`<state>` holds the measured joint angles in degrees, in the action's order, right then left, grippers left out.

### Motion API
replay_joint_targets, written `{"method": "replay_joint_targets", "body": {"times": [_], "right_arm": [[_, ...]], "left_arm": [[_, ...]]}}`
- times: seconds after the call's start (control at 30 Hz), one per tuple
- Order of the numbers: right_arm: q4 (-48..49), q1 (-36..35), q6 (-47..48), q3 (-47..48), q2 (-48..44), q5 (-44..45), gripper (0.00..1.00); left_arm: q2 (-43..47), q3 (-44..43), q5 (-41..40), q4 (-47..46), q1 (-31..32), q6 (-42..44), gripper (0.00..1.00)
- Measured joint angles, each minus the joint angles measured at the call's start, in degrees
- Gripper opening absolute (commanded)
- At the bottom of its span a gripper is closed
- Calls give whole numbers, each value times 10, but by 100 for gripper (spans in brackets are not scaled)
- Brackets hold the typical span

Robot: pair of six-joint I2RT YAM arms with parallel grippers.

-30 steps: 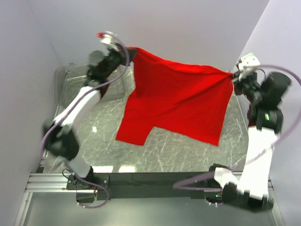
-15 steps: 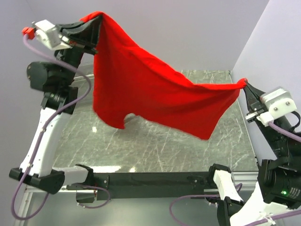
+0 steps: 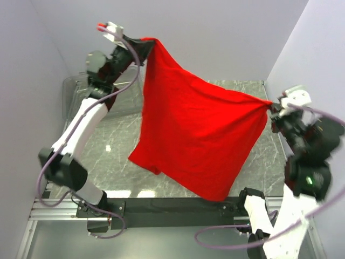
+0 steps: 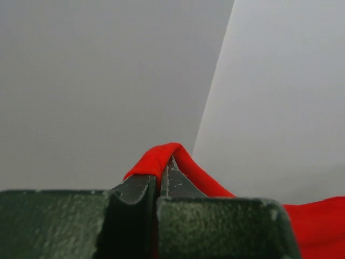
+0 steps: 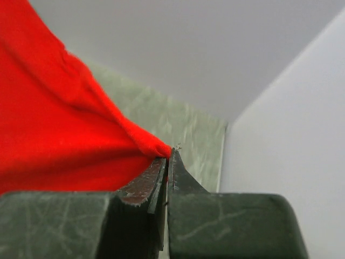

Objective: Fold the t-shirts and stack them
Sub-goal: Flatten the tshirt out

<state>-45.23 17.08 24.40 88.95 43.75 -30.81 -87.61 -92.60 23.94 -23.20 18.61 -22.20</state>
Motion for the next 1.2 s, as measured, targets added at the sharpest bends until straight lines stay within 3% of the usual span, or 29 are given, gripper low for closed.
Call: {"method": "replay_joint_targets", "body": {"times": [0.23, 0.4, 0.57, 0.8, 0.93, 1.2], "right_arm": [[123, 0, 9, -288, 24, 98, 0], [231, 0, 10, -394, 120, 182, 0], [345, 0, 6, -414, 229, 247, 0], [455, 0, -34, -408, 339, 352, 0], [502, -1, -51, -404, 372, 413, 0], [547, 0, -80, -346, 429, 459, 0]], "left_arm": [[-179, 1, 3, -42, 28, -28, 1], [-339, -31, -33, -49, 60, -40, 1], [-472, -90, -103, -47, 82, -57, 1], [-586, -261, -182, -19, 92, -72, 1], [-619, -352, -203, -9, 92, -75, 1], [-633, -394, -220, -13, 93, -74, 1]]}}
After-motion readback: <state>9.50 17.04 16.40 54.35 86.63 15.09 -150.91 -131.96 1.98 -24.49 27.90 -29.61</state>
